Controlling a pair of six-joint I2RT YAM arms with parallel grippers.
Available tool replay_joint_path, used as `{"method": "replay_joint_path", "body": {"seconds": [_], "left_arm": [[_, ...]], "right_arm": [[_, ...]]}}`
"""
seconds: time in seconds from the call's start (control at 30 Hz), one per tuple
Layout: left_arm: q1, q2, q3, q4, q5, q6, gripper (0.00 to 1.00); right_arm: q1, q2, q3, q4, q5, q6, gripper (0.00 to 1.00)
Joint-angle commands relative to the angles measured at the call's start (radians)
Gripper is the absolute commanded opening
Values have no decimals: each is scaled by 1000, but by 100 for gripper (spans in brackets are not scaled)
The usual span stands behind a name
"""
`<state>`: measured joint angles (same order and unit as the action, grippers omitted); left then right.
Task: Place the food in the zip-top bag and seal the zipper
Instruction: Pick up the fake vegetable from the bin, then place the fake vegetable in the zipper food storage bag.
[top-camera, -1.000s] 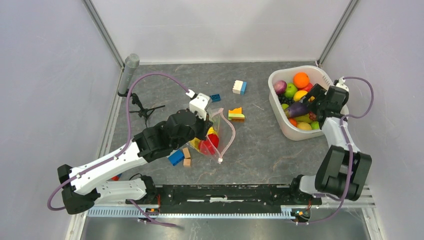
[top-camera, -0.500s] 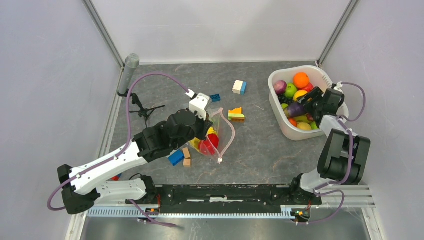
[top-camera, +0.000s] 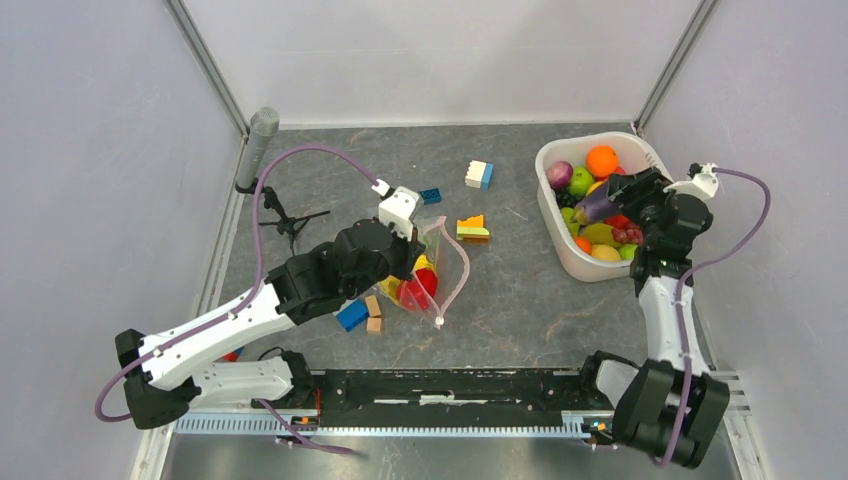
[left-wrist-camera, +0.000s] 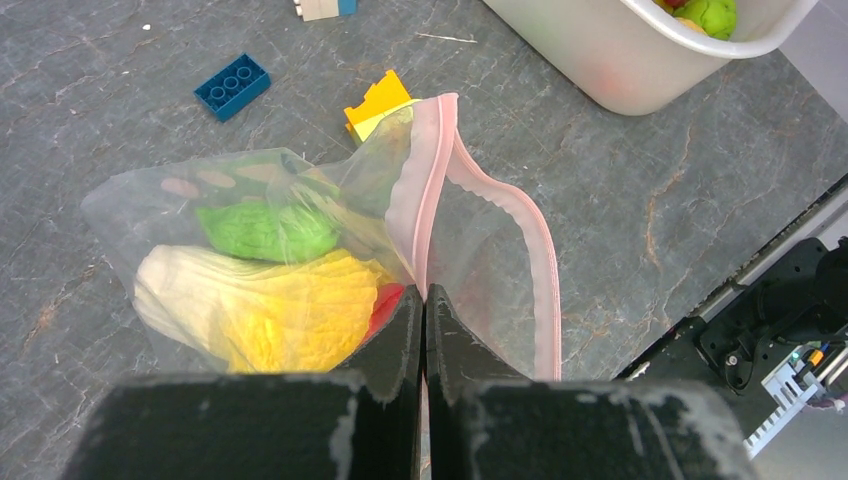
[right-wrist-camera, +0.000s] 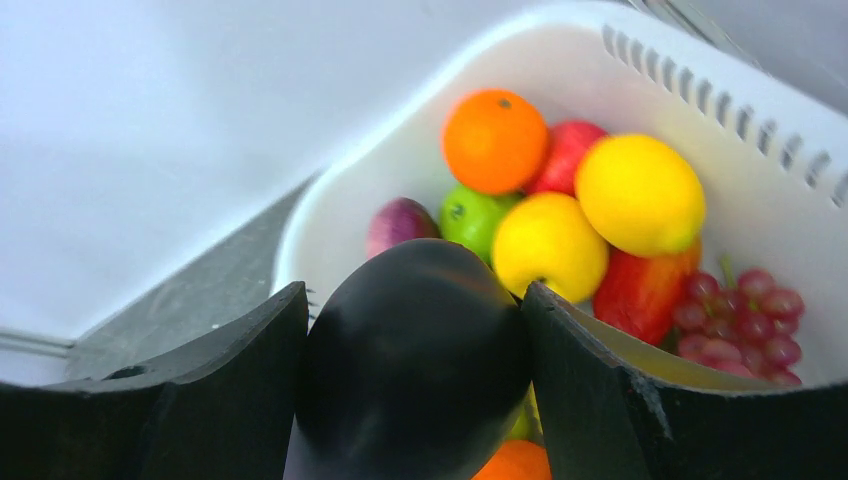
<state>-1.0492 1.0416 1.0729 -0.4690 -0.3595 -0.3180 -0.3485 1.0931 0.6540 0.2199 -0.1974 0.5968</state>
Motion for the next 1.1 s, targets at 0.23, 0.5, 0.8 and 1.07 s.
{"method": "replay_joint_path", "body": {"seconds": [0.23, 0.5, 0.8, 1.07], "left_arm": [[5, -10, -4, 55, 27, -26, 3], [5, -14, -2, 56, 27, -32, 3], [5, -9, -2, 60, 25, -43, 3], [6, -16, -1, 58, 25, -41, 3]], "right_arm": [[166, -317, -79, 299, -367, -106, 44], [628, -353, -74, 266, -427, -297, 43], [1119, -194, -7, 55, -180, -541, 43], [1221, -89, -13, 146, 44, -546, 45]]}}
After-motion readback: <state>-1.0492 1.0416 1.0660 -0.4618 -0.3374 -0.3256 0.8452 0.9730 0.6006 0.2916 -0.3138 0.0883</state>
